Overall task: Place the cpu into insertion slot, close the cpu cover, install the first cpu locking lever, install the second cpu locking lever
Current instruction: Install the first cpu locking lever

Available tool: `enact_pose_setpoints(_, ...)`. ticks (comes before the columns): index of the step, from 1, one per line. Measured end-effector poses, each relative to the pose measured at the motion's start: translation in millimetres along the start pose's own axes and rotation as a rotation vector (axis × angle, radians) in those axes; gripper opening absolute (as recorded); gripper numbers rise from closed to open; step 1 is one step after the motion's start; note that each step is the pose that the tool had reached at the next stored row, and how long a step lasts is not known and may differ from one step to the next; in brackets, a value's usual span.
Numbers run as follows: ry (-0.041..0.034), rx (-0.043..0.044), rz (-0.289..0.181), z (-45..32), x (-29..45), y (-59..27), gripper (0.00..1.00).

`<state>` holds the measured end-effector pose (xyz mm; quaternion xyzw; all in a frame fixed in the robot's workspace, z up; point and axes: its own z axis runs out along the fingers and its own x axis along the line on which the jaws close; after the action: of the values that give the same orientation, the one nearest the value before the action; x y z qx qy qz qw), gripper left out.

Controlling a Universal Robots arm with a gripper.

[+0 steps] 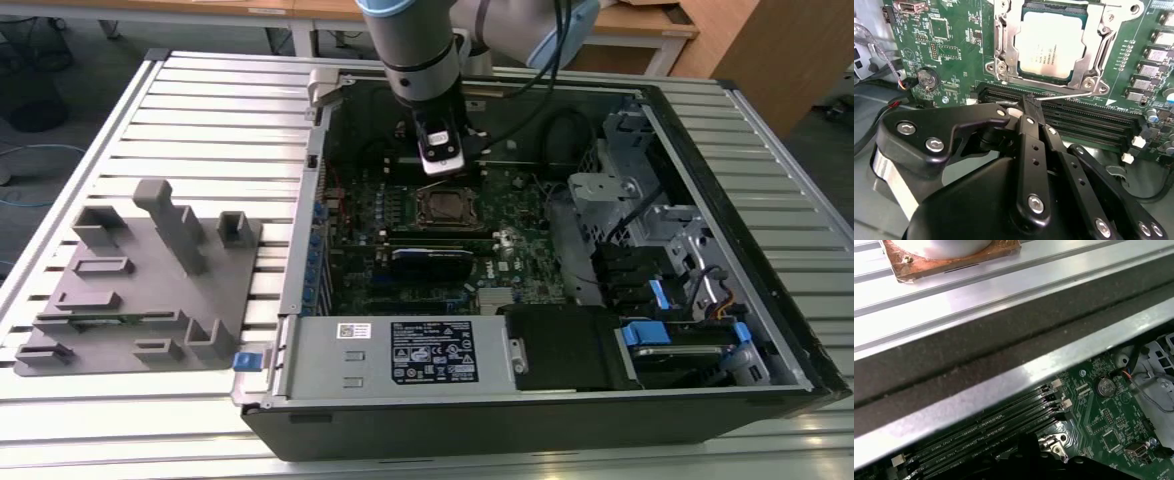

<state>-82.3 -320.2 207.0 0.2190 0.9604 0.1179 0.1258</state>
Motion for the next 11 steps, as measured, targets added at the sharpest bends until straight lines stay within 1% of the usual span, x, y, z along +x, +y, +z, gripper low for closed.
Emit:
enact_pose_setpoints(4,0.0005,-0.0006,-0.003,0.5,-0.5,-2.2,0.11)
enact_pose_setpoints(7,-0.0027,-0.0045,-0.007,1.3,0.2,-3.6,0.11)
enact_pose_setpoints(9,-0.0047,-0.0113,-0.009,1.6,0.6,-4.4,0.11)
enact_pose_setpoints(11,-0.0048,-0.0216,-0.008,1.5,0.9,-4.7,0.11)
